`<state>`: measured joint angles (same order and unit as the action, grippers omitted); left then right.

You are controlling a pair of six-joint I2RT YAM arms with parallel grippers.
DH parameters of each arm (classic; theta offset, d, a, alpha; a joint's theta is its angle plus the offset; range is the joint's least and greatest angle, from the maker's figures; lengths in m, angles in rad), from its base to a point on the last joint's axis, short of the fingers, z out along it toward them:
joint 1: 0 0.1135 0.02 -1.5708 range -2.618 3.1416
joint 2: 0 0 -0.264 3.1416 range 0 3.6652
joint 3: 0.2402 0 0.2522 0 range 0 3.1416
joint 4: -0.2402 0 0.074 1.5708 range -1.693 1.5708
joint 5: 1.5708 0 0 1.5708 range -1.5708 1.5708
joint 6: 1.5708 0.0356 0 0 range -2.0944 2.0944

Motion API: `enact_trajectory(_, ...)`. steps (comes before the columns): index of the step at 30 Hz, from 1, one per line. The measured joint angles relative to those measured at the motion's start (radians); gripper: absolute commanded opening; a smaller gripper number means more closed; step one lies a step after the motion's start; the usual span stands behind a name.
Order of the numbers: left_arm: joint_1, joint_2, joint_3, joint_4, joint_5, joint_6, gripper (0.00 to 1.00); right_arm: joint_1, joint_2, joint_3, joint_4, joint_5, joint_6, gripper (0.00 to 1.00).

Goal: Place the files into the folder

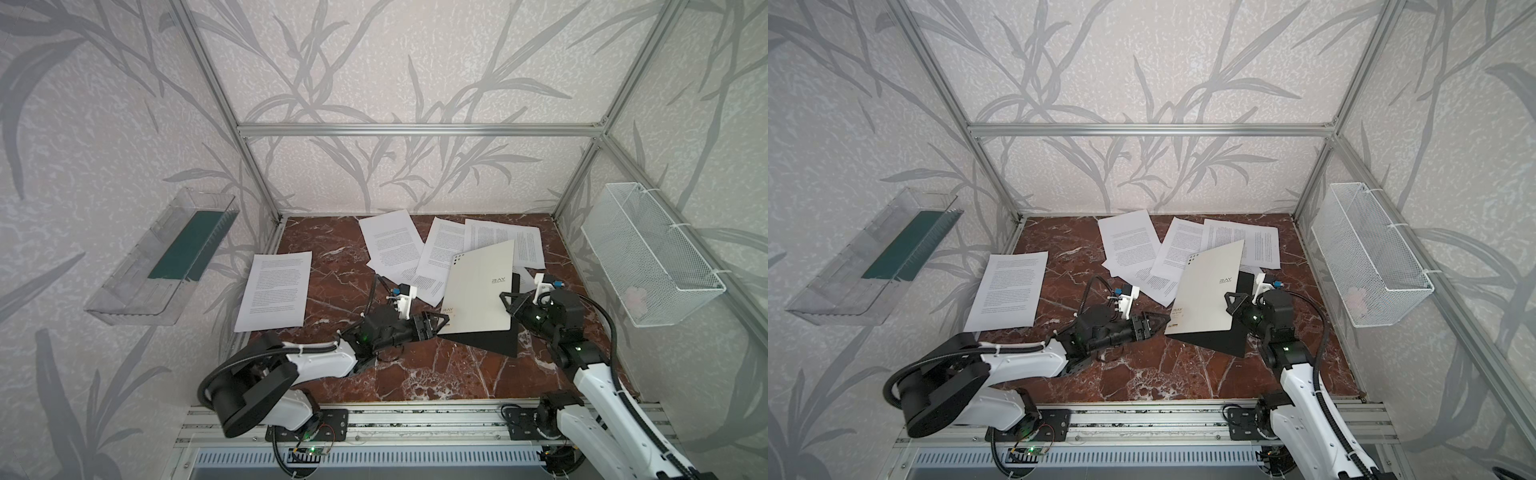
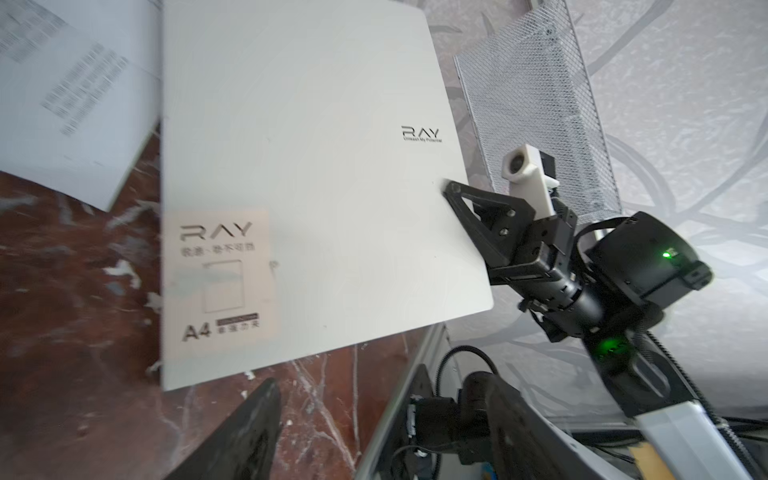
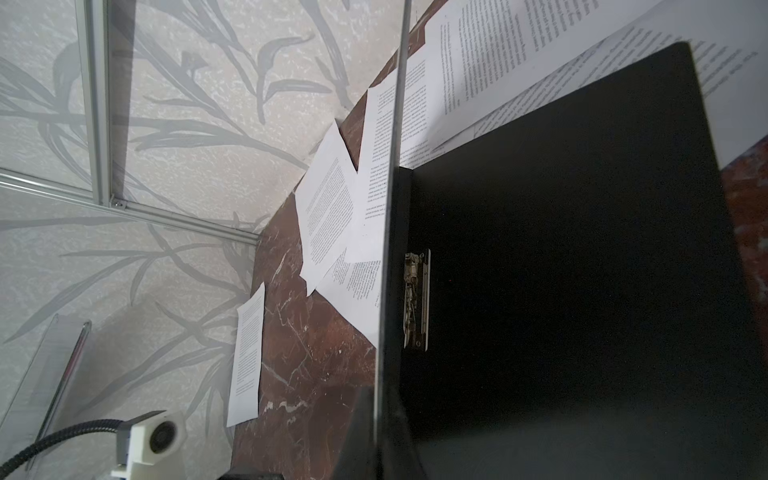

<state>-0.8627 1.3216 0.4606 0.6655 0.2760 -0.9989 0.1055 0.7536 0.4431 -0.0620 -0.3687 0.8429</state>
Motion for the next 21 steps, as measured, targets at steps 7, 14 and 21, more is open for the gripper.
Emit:
enact_trajectory(7, 0.106, -0.031, 0.171, -0.414, -0.119, 0.149, 0.91, 0.0, -0.011, 0.096, -0.134, -0.029, -0.075, 0.0)
enact_trajectory(14, 0.22, 0.237, 0.382, -0.529, -0.099, 0.217, 0.92, 0.0, -0.038, 0.117, -0.201, -0.063, -0.134, 0.0)
enact_trajectory(21, 0.245, 0.499, 0.636, -0.611, -0.054, 0.257, 0.92, 0.0, -0.085, 0.117, -0.246, -0.085, -0.195, 0.0)
